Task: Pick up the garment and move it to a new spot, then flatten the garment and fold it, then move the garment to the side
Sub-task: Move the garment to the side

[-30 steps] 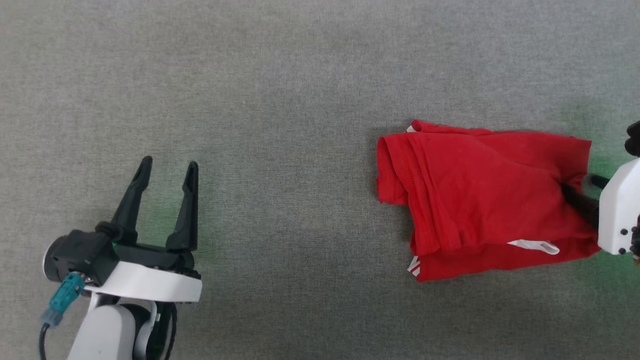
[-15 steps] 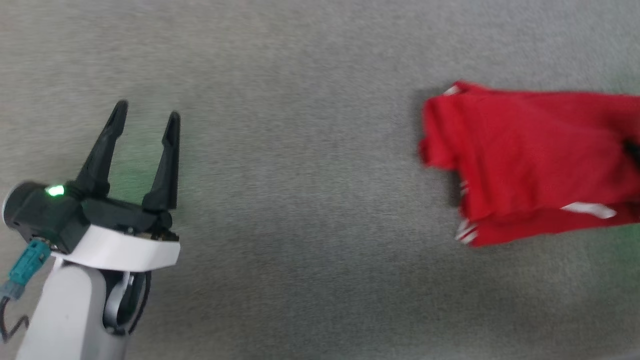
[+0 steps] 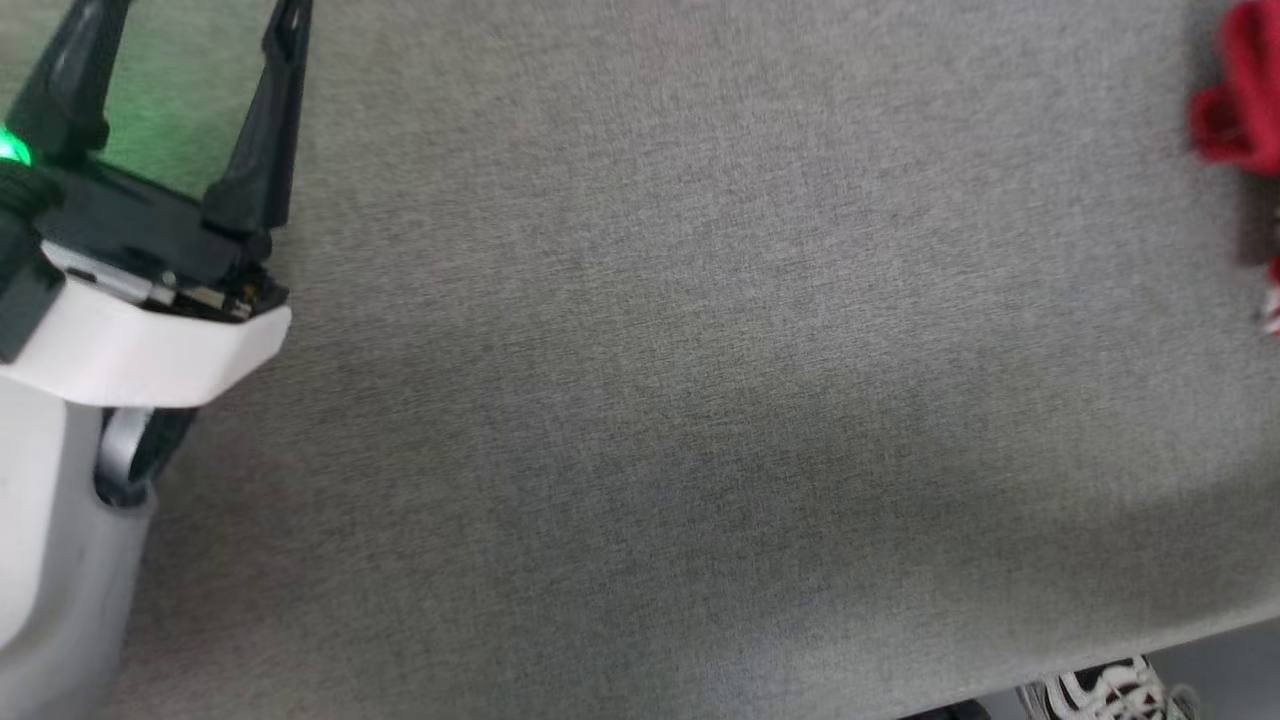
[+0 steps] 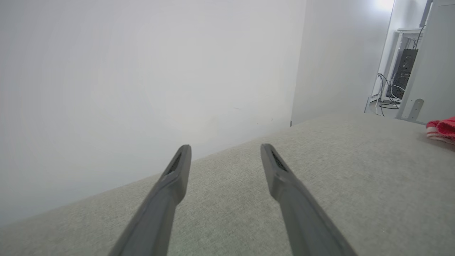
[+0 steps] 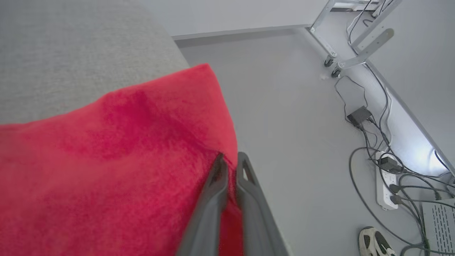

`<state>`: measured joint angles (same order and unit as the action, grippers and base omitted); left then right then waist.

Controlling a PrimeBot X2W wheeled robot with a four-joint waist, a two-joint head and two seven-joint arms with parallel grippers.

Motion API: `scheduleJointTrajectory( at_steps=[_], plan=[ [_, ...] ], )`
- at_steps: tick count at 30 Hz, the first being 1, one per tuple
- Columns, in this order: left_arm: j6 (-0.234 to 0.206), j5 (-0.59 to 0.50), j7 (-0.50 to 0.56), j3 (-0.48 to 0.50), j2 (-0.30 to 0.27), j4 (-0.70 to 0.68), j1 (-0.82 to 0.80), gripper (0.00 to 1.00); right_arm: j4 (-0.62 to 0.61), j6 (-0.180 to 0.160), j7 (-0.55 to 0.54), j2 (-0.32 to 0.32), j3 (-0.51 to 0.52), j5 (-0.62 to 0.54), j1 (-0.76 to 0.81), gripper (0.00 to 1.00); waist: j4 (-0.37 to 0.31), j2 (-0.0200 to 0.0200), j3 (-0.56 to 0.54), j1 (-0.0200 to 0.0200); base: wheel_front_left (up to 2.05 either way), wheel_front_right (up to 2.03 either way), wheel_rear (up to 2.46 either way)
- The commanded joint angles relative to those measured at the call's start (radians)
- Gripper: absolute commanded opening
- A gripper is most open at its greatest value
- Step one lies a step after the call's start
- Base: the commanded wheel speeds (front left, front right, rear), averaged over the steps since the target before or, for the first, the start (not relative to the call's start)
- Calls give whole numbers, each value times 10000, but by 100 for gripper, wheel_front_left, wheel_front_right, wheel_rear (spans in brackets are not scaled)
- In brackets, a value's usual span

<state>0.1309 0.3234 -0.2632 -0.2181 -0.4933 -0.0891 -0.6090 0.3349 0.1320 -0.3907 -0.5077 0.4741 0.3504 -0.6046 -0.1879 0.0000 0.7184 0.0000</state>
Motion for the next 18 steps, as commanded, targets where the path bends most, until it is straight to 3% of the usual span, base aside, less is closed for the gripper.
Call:
scheduleJointTrajectory(
  at_steps=[1,6,12,13,14,18],
  plan=[
    [-14,97,-18,-46,-118,-57,-233,100,210,-26,249,51,116,-292,-339,0,-208,0,457,0,0,0,0],
    [-14,196,-18,-243,-276,-48,-781,100,1273,-26,1345,185,615,-1321,-1363,0,-143,0,699,0,0,0,0],
    [-14,177,-17,-193,-35,143,-639,100,2591,-26,2406,103,571,-2047,-1977,0,44,0,459,0,0,0,0],
    [-14,184,-18,-149,45,184,-545,100,2762,-26,2584,92,502,-2132,-2013,37,78,0,360,0,0,0,0],
    [-14,203,-18,4,190,311,-338,100,3023,-26,2896,63,317,-2258,-1998,100,150,0,84,0,0,0,0],
    [-14,257,-18,349,638,589,339,100,3168,-26,3267,-80,-231,-2297,-1625,100,406,0,-667,0,0,0,0]
  ],
)
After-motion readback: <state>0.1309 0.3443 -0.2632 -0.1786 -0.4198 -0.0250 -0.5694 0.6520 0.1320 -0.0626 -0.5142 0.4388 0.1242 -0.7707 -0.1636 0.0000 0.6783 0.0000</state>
